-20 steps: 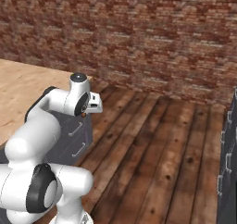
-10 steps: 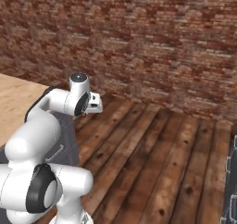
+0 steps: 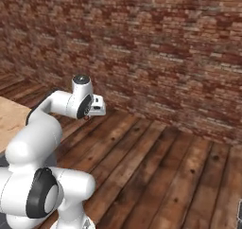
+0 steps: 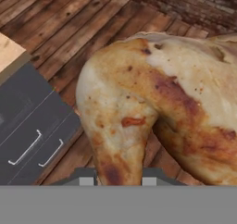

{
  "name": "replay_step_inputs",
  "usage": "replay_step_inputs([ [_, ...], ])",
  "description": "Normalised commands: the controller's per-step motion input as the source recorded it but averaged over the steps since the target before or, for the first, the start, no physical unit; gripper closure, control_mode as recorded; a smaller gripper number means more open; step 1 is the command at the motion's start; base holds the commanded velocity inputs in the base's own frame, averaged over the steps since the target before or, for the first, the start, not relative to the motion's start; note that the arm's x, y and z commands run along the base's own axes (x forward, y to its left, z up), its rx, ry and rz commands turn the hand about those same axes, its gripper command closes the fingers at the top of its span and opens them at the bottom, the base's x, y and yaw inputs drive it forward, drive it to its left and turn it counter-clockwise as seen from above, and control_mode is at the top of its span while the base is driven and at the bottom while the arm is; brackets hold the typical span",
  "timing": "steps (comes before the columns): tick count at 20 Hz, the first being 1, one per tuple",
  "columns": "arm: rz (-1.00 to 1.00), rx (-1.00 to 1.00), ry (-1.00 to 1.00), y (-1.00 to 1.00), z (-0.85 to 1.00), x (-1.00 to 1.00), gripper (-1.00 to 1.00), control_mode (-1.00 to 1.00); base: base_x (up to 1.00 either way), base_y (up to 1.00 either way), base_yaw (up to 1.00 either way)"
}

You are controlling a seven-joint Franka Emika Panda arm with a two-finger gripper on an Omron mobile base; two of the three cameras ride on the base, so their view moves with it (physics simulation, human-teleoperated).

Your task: Take the chicken drumsticks from the pan and place one on each plate on the dining counter.

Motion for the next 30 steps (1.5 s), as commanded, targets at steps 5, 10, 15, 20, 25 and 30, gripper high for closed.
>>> replay_step_inputs([
  [5, 0.0, 0.0, 0.0, 0.0, 0.0, 0.0, 1.0, 1.0, 1.0, -0.2, 0.32],
  [10, 0.0, 0.0, 0.0, 0.0, 0.0, 0.0, 1.0, 1.0, 1.0, -0.19, 0.35],
  [15, 0.0, 0.0, 0.0, 0.0, 0.0, 0.0, 1.0, 1.0, 1.0, -0.19, 0.4],
  [20, 0.0, 0.0, 0.0, 0.0, 0.0, 0.0, 1.0, 1.0, 0.97, -0.18, 0.47],
  [25, 0.0, 0.0, 0.0, 0.0, 0.0, 0.0, 1.0, 1.0, 0.91, -0.18, 0.56],
  [30, 0.0, 0.0, 0.0, 0.0, 0.0, 0.0, 1.0, 1.0, 0.87, -0.17, 0.6],
])
